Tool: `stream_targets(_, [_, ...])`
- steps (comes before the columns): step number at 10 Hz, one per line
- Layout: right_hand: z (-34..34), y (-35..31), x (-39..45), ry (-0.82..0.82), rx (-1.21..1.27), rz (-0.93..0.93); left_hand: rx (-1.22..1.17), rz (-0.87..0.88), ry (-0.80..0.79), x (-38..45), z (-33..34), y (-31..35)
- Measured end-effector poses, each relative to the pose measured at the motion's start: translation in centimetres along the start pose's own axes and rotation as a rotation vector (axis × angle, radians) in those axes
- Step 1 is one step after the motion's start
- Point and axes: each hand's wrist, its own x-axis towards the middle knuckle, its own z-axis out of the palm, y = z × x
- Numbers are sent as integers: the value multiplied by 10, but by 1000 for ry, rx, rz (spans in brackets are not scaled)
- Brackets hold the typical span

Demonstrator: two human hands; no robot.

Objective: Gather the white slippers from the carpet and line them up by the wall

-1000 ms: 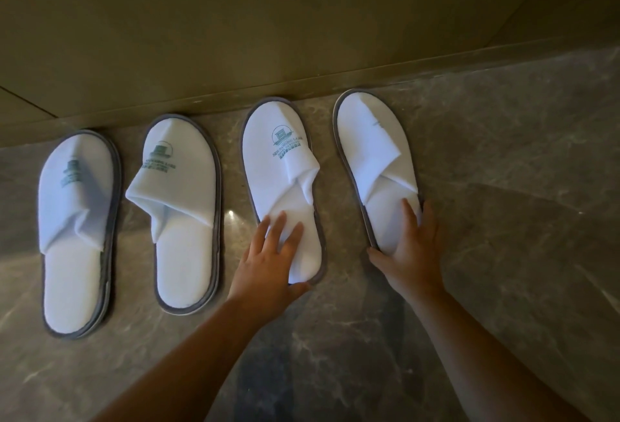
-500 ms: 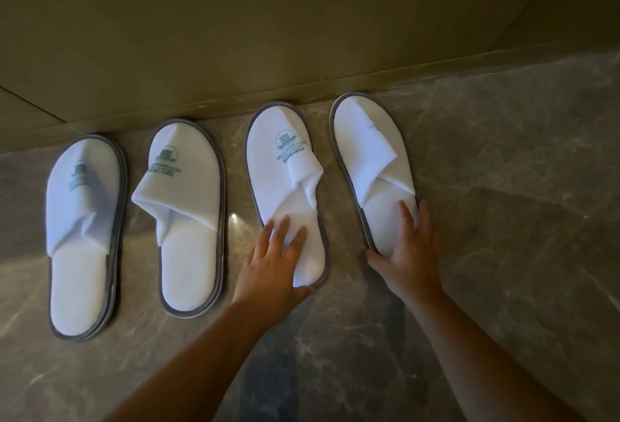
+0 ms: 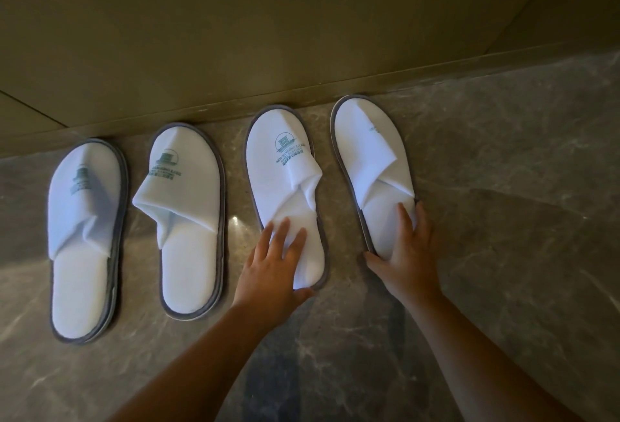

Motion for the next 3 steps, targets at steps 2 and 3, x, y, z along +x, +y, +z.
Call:
stream_targets(2, [-6,-3,1,-55,-60,-1,-15,-25,7,-1,-6,2])
stream_targets(3, [-19,-9,-5,49,-28,-144,-25,57,-8,-11,-20,10])
